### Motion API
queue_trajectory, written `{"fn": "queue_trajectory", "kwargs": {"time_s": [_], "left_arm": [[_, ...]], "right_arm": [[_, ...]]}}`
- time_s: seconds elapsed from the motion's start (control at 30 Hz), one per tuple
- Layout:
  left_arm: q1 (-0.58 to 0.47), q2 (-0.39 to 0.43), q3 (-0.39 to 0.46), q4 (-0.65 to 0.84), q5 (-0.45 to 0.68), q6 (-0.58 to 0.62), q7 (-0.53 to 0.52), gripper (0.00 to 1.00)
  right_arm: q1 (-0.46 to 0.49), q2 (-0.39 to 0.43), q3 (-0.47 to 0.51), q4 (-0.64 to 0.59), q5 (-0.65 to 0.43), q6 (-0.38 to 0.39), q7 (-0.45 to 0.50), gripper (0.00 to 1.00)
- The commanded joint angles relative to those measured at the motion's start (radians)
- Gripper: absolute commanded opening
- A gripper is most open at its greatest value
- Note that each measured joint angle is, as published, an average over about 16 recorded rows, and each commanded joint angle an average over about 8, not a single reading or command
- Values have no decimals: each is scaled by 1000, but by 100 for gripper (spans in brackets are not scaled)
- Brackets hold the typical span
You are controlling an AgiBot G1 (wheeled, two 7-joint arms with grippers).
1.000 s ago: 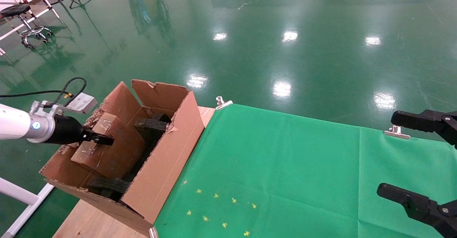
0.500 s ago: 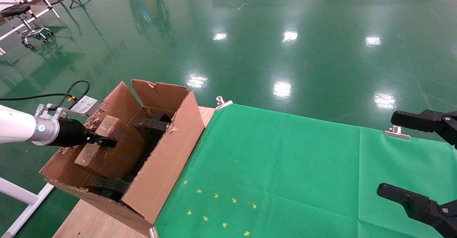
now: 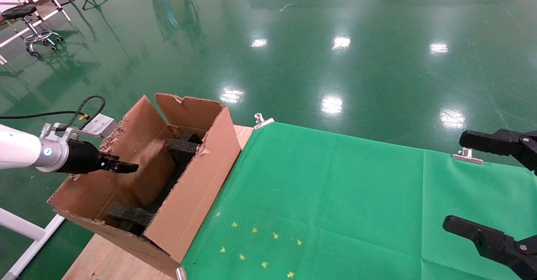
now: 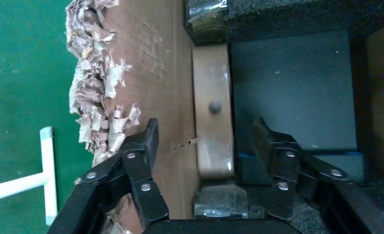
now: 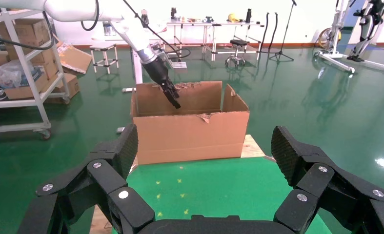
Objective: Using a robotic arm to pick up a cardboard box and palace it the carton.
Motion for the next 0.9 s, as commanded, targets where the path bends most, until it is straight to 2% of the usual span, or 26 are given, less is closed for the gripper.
{"fn": "queue_trajectory", "kwargs": {"time_s": [0.03,0.17,0.33,0.57,0.7,0.9], "left_arm": [[2,1,1,2,1,-3,-3,100],[-28,-8,-10,-41,-16,34,28,100],[-73,-38,-39,-148,-67,137,73,100],[-88,-78,-72,-275,-136,277,65,100],[-88,-88,-76,-303,-151,314,55,100],[-87,-84,-75,-291,-145,299,61,100]], "right_arm": [[0,0,0,0,0,0,0,100],[0,0,0,0,0,0,0,100],[0,0,0,0,0,0,0,100],[0,0,0,0,0,0,0,100],[0,0,0,0,0,0,0,100],[0,0,0,0,0,0,0,100]]}}
